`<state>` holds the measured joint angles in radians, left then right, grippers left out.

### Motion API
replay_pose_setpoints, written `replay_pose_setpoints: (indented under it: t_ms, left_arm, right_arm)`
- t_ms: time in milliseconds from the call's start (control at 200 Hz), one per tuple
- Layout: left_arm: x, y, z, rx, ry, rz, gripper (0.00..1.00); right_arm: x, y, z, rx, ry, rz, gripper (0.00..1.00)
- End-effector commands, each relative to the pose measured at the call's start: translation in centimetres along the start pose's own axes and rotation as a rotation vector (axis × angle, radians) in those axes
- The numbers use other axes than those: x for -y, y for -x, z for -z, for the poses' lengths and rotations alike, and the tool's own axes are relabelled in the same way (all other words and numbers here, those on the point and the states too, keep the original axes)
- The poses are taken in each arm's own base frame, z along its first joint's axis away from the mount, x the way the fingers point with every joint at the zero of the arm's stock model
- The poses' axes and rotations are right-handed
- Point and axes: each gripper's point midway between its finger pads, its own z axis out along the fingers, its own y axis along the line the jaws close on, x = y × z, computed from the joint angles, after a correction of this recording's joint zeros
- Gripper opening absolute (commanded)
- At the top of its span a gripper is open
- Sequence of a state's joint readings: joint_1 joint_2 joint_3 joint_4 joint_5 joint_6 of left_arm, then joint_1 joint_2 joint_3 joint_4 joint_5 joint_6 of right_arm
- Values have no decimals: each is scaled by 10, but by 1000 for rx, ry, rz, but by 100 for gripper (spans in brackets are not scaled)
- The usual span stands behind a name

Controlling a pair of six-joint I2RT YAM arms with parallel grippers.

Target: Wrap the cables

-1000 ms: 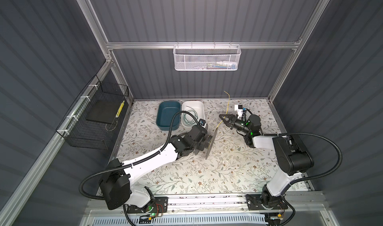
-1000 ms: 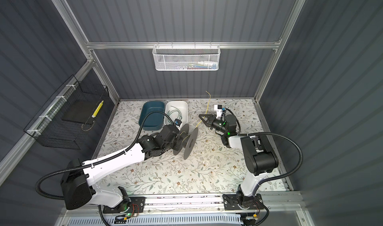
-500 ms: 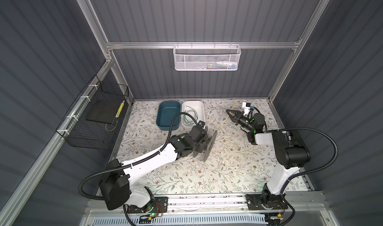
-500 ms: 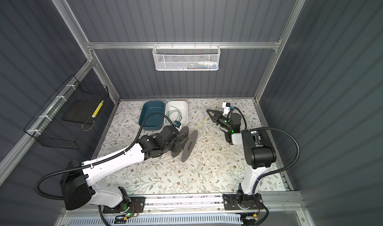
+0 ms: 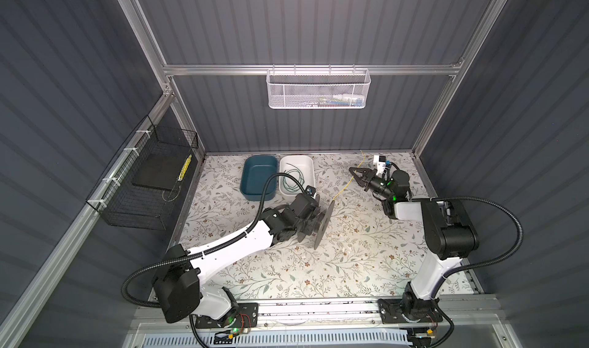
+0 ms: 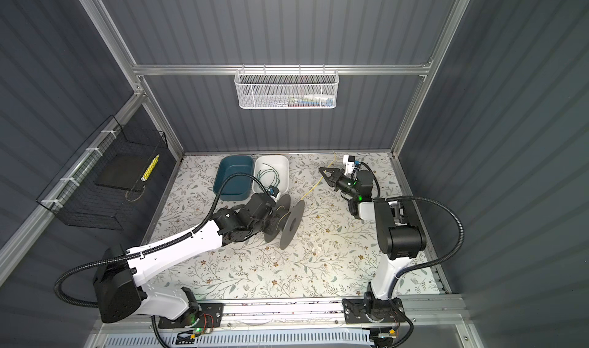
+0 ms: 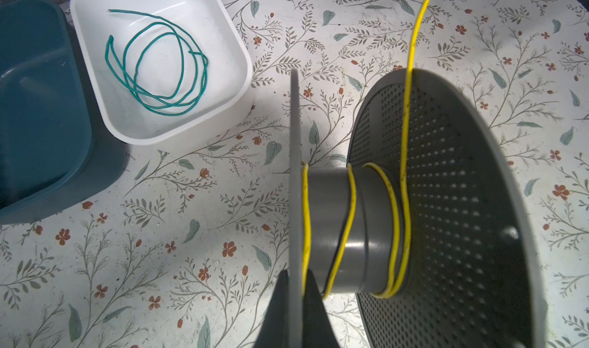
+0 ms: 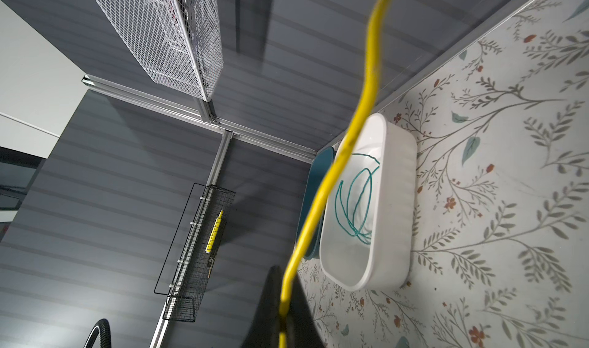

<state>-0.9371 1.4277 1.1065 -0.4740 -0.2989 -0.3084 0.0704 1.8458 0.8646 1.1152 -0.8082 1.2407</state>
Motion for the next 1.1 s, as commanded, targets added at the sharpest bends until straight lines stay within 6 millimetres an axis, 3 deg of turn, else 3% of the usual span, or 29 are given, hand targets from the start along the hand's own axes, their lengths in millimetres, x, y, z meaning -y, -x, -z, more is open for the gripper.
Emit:
replay_pose_setpoints:
  t_ms: [0,280,455,700,835,1095]
  left_arm:
    - [-14,-73,1,-290,46,-102,0]
    - [-24,-77,19,-299,72,-136,0]
    - [-31,-94,27,-339,81,-145,0]
    - [-34,-98,30,-349,82,-152,0]
    - [-19,-76,40,-278,4,-139,0]
    - [30,10,92,-6,-283,-53,0]
  right_arm:
    - [-6,69,20,223,-21,96,0]
    - [-1,100,30,280,-103,151,0]
    - [-2,124,39,330,-107,149,0]
    - [-2,129,44,343,-101,142,0]
    - [8,117,46,331,-107,126,0]
    - [51,72,52,329,-154,70,0]
